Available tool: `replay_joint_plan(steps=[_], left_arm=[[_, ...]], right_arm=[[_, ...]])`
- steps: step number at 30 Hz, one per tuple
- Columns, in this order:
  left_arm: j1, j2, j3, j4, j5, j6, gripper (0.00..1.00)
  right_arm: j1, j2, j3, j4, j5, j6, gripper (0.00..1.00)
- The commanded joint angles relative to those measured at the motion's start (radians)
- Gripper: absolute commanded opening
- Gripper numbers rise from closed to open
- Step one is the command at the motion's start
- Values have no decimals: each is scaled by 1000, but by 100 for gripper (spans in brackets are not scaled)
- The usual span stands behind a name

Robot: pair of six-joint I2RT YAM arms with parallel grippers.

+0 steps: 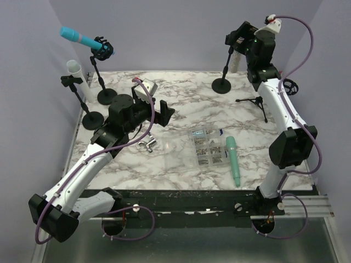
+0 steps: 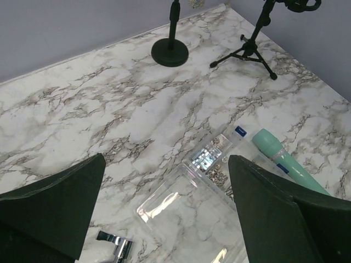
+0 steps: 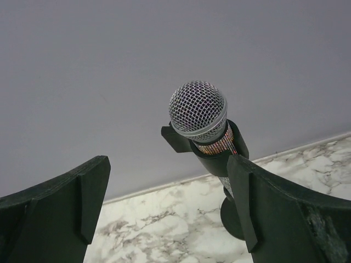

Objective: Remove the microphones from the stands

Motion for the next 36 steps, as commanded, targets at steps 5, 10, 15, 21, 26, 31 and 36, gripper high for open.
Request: replay_joint_plan(steps=[5, 10, 15, 21, 26, 31, 36], left_arm=[[7, 21, 8, 19, -18, 16, 99], [7, 16, 8, 18, -15, 14, 98], [8, 18, 9, 16, -15, 15, 99], [8, 35, 9, 18, -7, 10, 98], [9, 54, 10, 15, -9, 4, 98], [8, 56, 14, 9, -19, -6, 99], [8, 67, 15, 13, 2, -17, 99]], right_arm=[[83, 163, 202, -85, 549, -101, 97], [85, 306, 417, -135, 583, -190, 94], [86, 388, 538, -161, 550, -235, 92], [86, 417, 553, -141, 554, -268, 94], [88, 450, 600, -128, 547, -294, 92], [89, 487, 654, -126, 569, -322, 86], [98, 509, 663, -139, 531, -305, 98]])
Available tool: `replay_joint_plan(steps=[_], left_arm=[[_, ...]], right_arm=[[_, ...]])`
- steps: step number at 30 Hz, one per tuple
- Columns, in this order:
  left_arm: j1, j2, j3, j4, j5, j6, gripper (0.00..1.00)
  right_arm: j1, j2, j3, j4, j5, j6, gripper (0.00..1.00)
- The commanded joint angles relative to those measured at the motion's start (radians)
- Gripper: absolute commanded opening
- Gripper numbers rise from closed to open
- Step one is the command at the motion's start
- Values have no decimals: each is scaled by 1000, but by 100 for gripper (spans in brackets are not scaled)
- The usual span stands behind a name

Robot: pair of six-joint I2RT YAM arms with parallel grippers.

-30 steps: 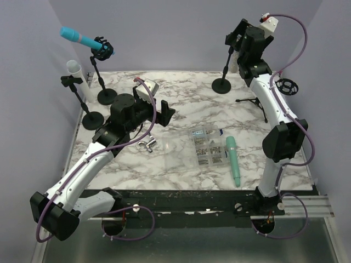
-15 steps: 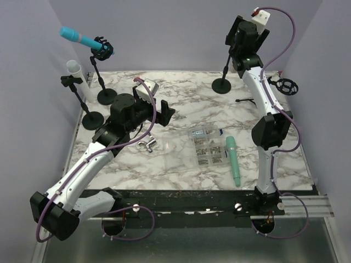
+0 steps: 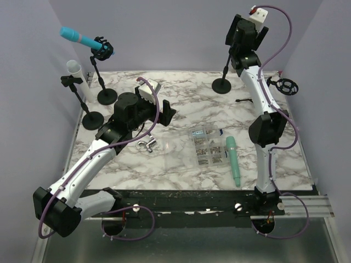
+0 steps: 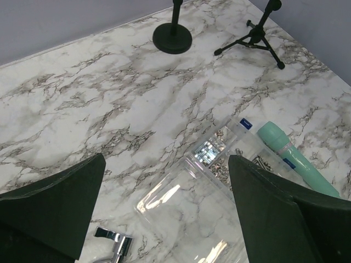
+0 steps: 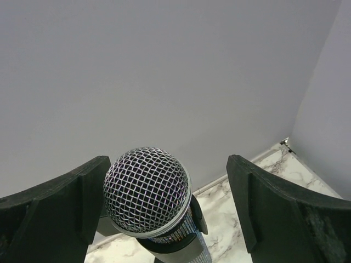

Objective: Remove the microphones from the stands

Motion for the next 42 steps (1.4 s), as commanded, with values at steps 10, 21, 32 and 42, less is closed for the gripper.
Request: replay_joint_plan(steps=[10, 21, 32, 42], left_arm=[[4, 26, 17, 5, 1, -18, 98], [4, 22, -6, 44, 53, -27, 99], [23, 95, 23, 211, 140, -133, 99], [24, 407, 391, 286, 195, -164, 98]], right_arm=[[13, 62, 37, -25, -50, 38, 68], [11, -51, -168, 51, -352, -80, 1], [-89, -174, -331, 79, -857, -21, 1], [-112, -221, -397, 54, -1087, -42, 1]])
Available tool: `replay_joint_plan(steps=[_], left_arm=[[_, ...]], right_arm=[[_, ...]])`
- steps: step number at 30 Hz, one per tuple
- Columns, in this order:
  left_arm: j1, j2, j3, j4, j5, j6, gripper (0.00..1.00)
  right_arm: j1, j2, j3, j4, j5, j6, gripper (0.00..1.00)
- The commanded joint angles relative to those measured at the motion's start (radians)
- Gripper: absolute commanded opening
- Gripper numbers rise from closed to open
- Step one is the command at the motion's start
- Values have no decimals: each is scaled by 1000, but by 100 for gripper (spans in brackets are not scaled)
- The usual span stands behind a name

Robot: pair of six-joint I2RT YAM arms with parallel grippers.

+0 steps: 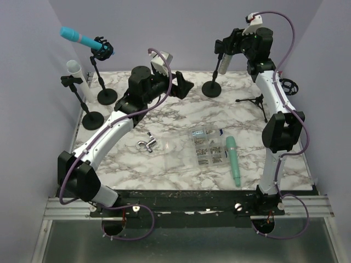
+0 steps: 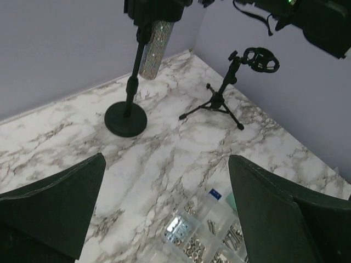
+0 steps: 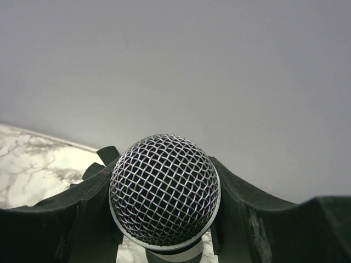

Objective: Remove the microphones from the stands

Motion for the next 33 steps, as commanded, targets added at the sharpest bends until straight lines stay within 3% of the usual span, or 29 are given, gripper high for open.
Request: replay_joint_plan(steps=[1, 10, 24, 33], left_arm=[[2, 117, 164, 95, 74, -29, 98], [13, 384, 457, 120, 188, 49, 99], [50, 822, 990, 17, 279, 156, 99], [49, 955, 1074, 152, 335, 104, 98]], right_arm=[[13, -39, -27, -83, -184, 12, 1], [12, 21, 55, -149, -381, -6, 1], [12, 89, 123, -239, -400, -45, 1], [12, 99, 110, -245, -410, -49, 1]])
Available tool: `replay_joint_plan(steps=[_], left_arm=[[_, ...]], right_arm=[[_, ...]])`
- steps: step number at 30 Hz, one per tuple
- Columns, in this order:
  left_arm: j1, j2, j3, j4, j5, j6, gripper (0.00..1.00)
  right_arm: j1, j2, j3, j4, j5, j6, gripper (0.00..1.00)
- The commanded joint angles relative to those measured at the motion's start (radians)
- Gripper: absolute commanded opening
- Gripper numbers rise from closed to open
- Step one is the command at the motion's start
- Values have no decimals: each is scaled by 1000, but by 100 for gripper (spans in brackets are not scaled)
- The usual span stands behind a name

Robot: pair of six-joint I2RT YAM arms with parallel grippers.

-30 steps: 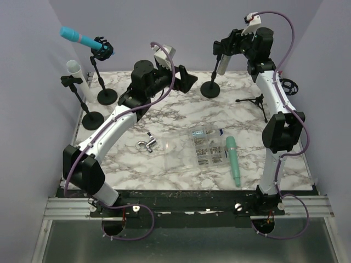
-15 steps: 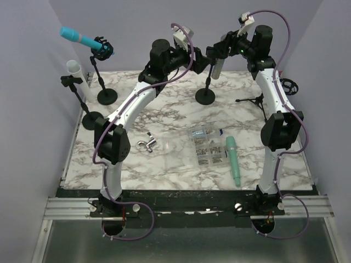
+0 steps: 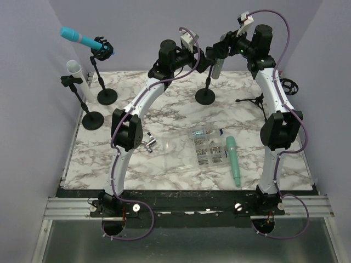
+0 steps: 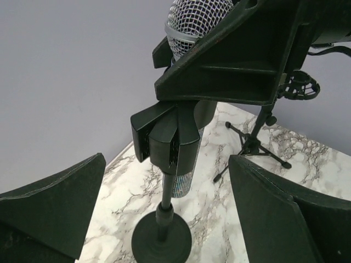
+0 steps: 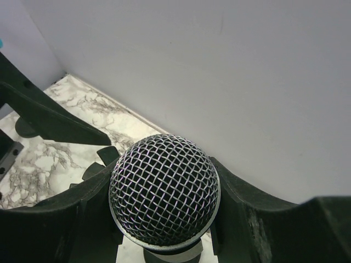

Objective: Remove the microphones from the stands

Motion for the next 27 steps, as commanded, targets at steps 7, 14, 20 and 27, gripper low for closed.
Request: replay_joint_plan(steps=[7, 14, 20, 27], left_arm=[[-24, 123, 131, 161, 55, -40, 95], [-29, 185, 212, 191, 57, -60, 43], [-32, 175, 192, 138, -6, -29, 0], [-34, 127, 120, 154, -12, -29, 0]], right_arm=[[9, 46, -14, -119, -62, 9, 1], [15, 53, -3, -117, -73, 22, 1], [25, 67, 39, -115, -47, 46, 1], [26, 69, 71, -76, 108, 87, 1]])
